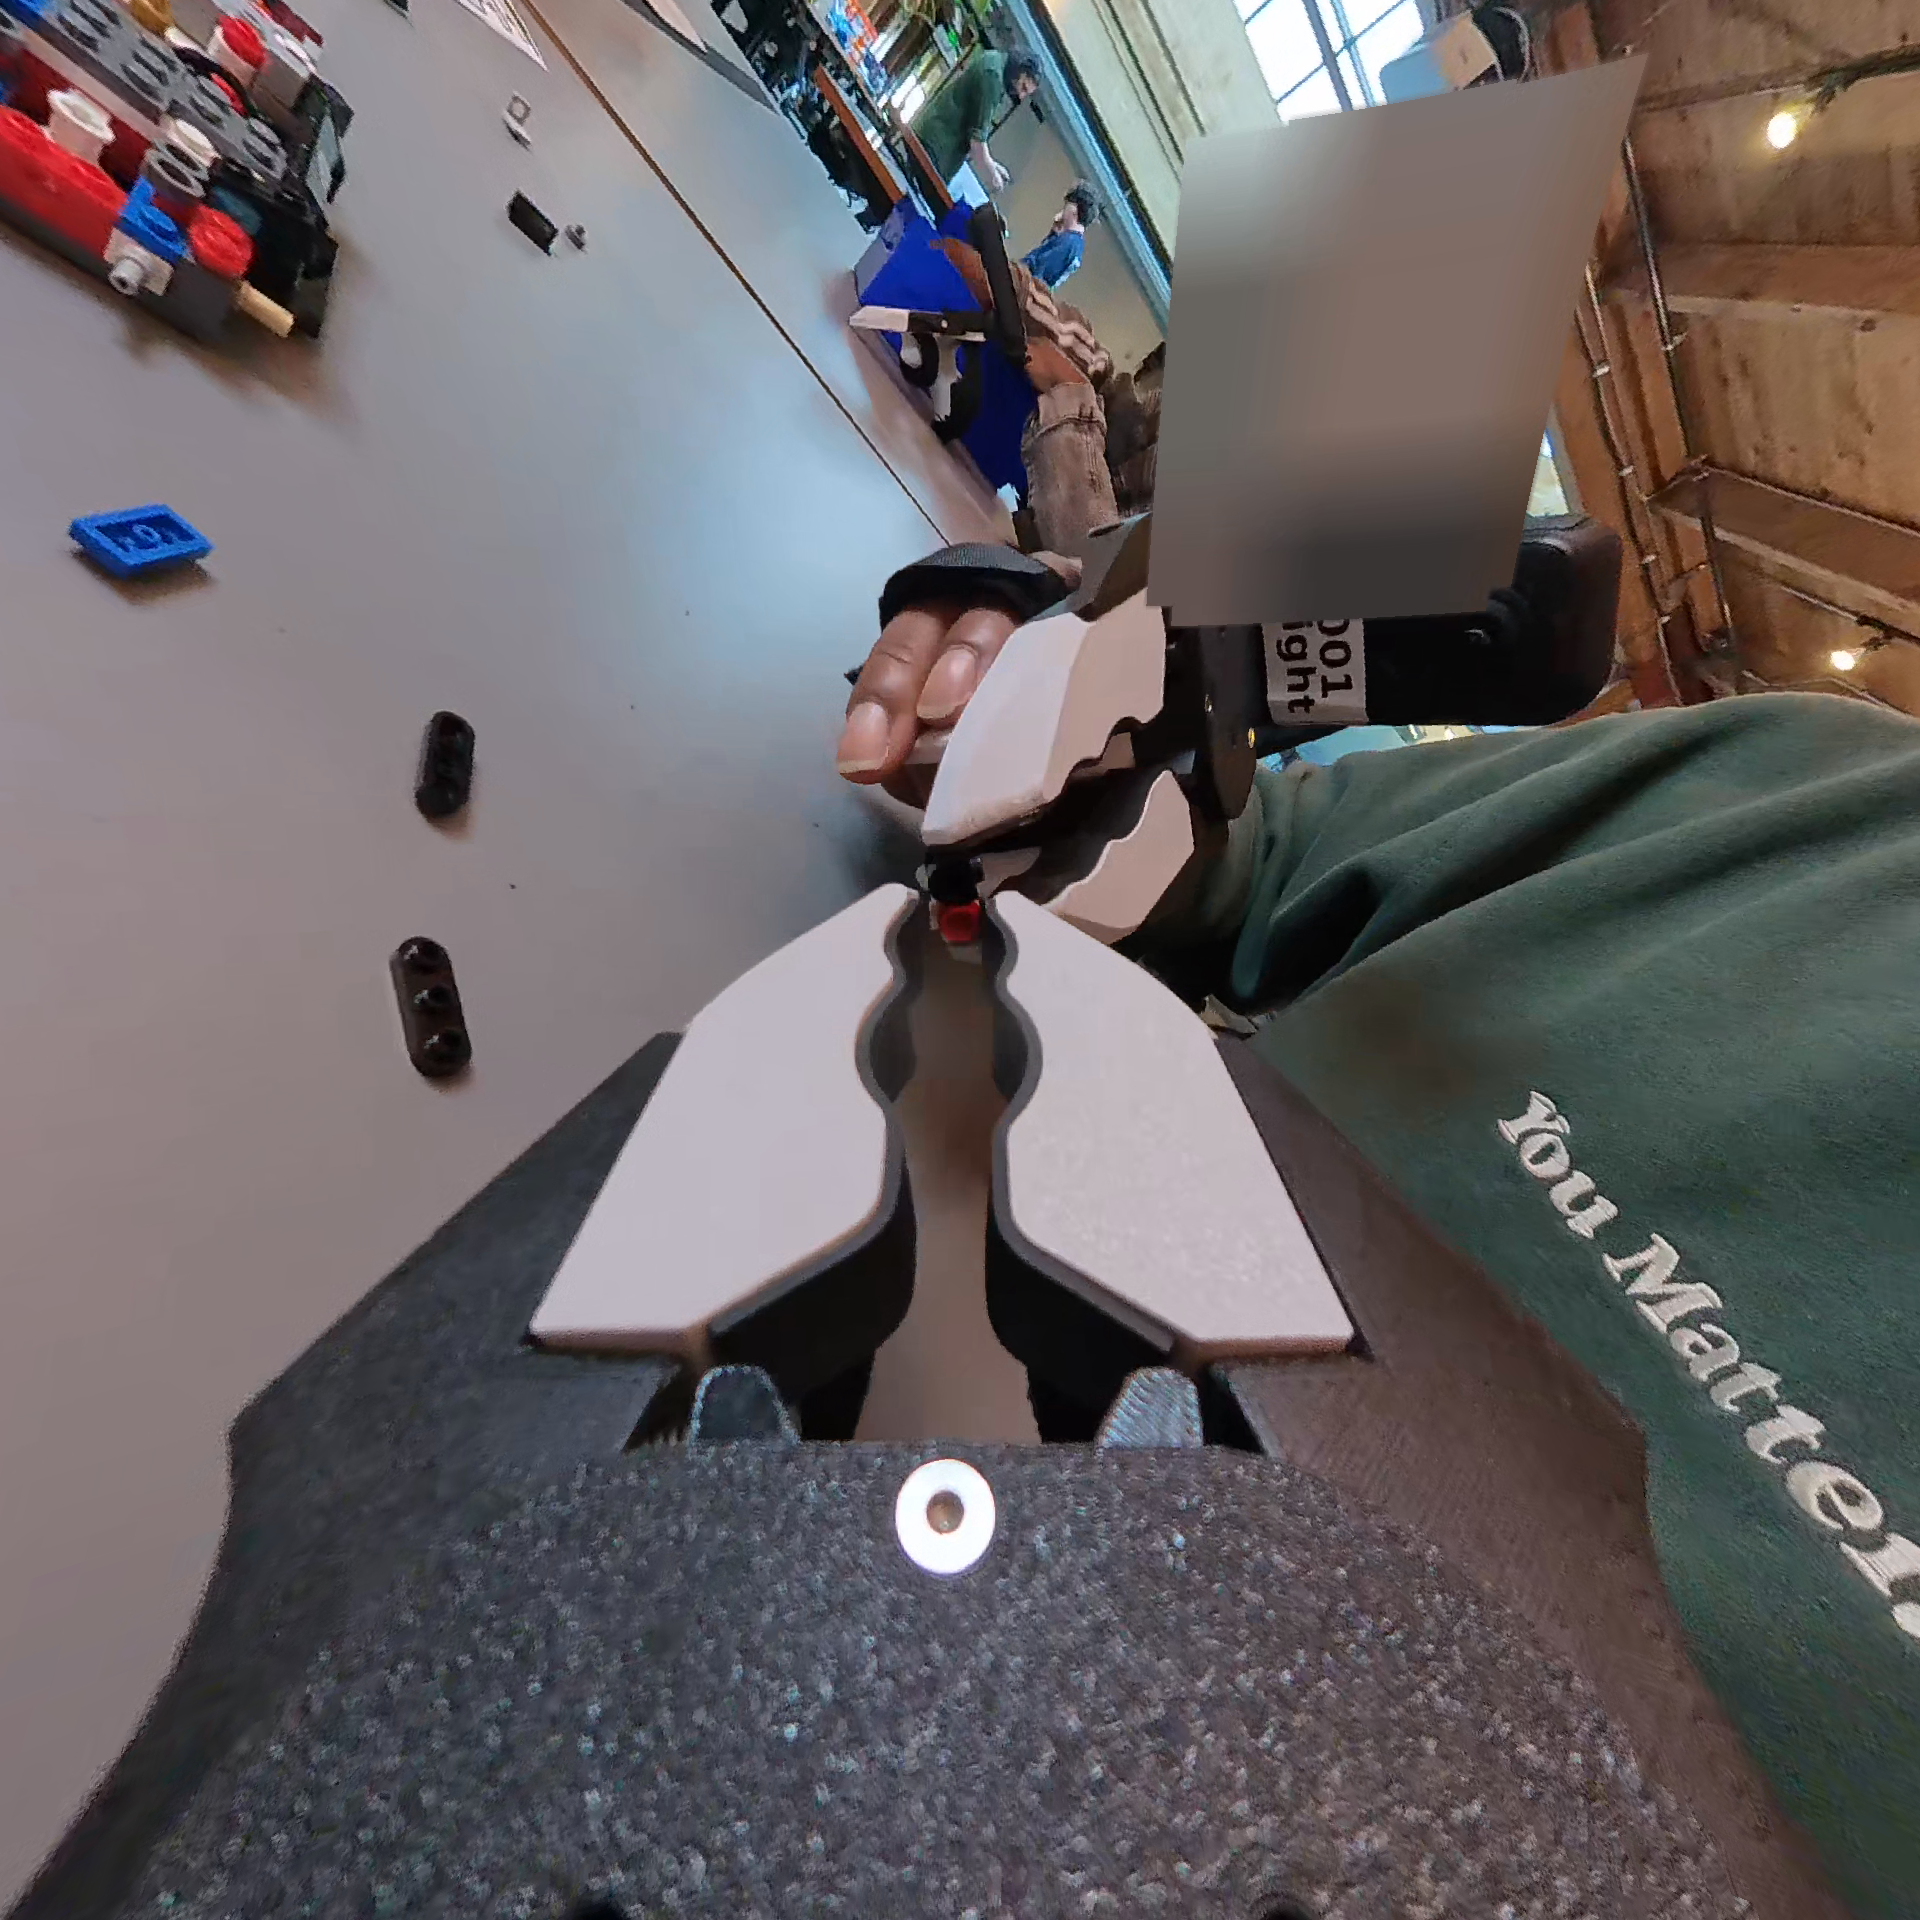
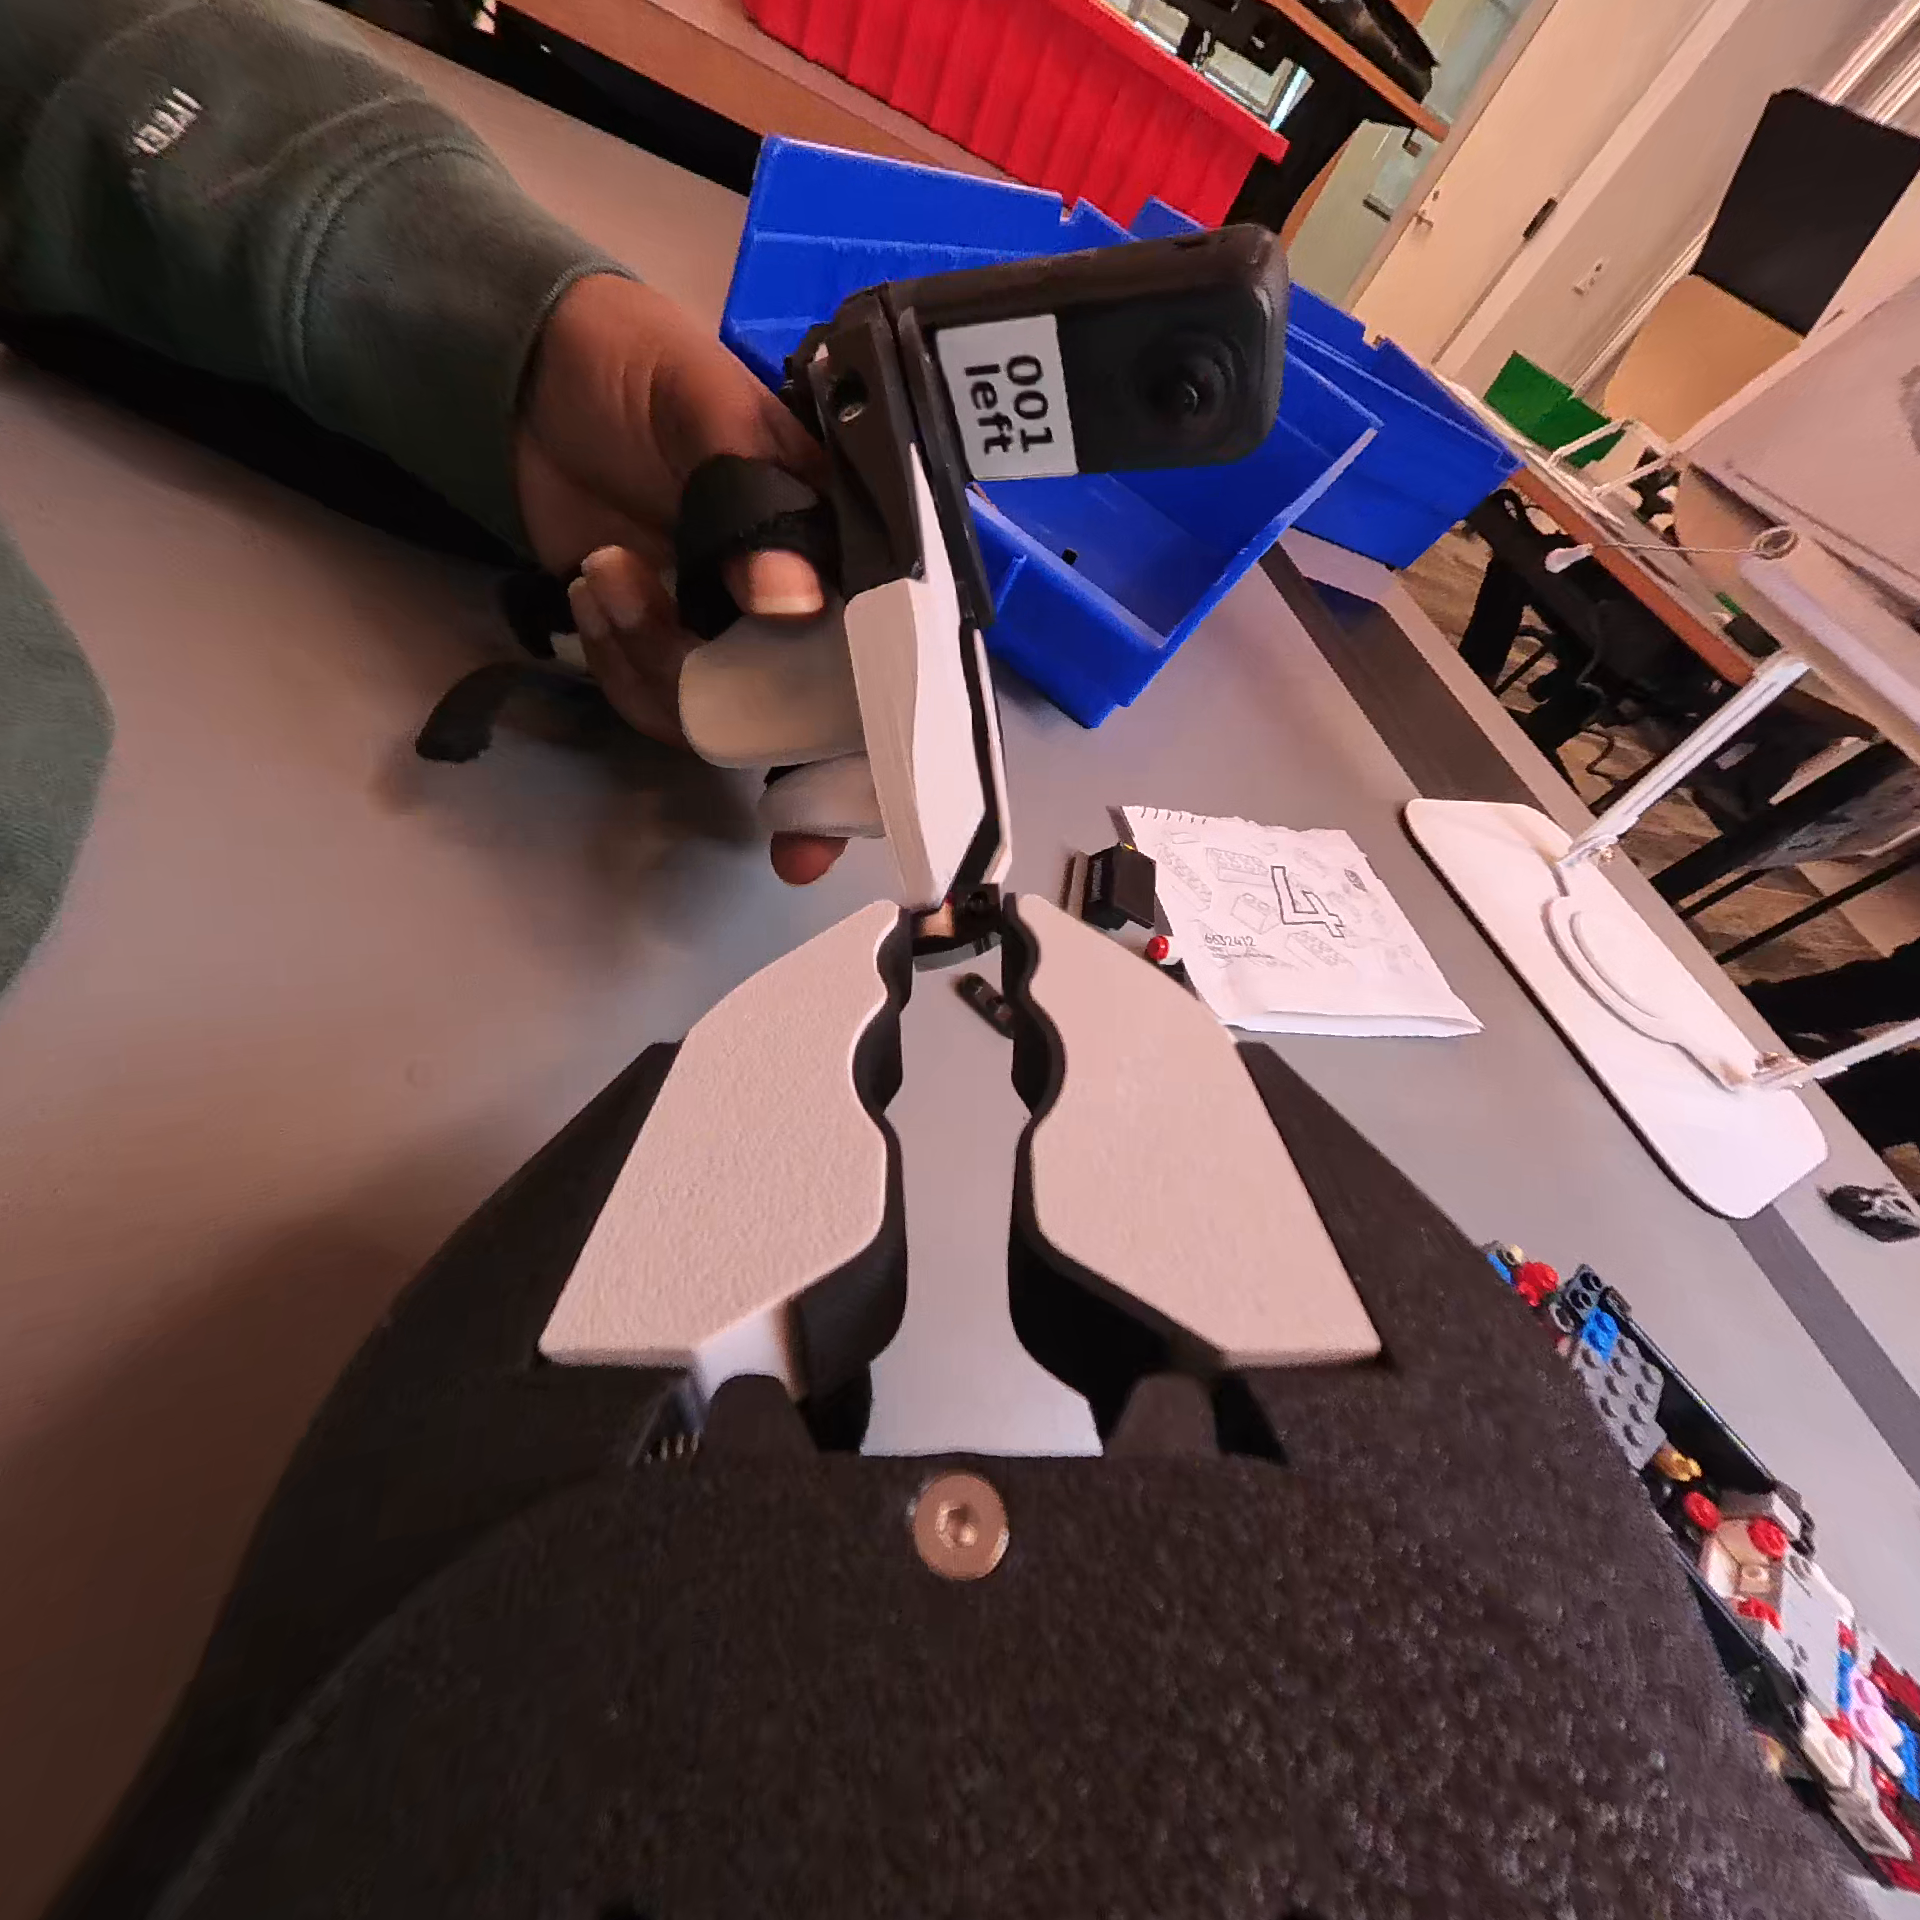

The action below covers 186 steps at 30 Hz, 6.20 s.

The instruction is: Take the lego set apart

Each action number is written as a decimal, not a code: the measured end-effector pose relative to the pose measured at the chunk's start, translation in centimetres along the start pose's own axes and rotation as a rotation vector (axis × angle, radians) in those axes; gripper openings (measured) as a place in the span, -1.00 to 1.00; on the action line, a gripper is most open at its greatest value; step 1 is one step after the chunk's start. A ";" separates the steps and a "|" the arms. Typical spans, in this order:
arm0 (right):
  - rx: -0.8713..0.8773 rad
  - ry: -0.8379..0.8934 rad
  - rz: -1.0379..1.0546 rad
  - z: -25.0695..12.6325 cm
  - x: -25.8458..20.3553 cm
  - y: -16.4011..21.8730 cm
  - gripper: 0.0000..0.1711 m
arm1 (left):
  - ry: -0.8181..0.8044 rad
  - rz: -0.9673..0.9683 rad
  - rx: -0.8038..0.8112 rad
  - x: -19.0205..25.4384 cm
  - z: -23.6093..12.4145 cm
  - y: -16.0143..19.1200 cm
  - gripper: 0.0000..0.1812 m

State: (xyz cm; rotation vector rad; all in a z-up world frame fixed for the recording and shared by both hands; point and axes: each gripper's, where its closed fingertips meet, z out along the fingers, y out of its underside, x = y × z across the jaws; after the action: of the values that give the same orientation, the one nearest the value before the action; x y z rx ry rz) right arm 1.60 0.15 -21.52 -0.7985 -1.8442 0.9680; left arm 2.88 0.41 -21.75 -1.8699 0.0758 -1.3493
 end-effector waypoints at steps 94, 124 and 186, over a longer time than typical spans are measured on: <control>-0.025 -0.121 0.072 -1.0 -0.6 1.0 -0.91 | -0.145 0.211 -0.071 -0.9 -2.1 -0.1 -1.00; -0.294 -0.209 0.249 -0.4 -1.5 5.9 -0.35 | -0.335 0.490 -0.290 -3.4 -1.0 2.9 -0.76; -0.055 -0.268 0.639 -0.1 -1.1 1.0 -0.81 | -0.525 0.861 -0.177 -1.2 -0.5 0.2 -0.94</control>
State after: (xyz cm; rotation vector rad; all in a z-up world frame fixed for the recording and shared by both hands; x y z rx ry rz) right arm 2.25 -0.19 -22.81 -1.3954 -1.8757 1.4827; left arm 2.02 0.52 -22.78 -1.9245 0.6592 -0.2651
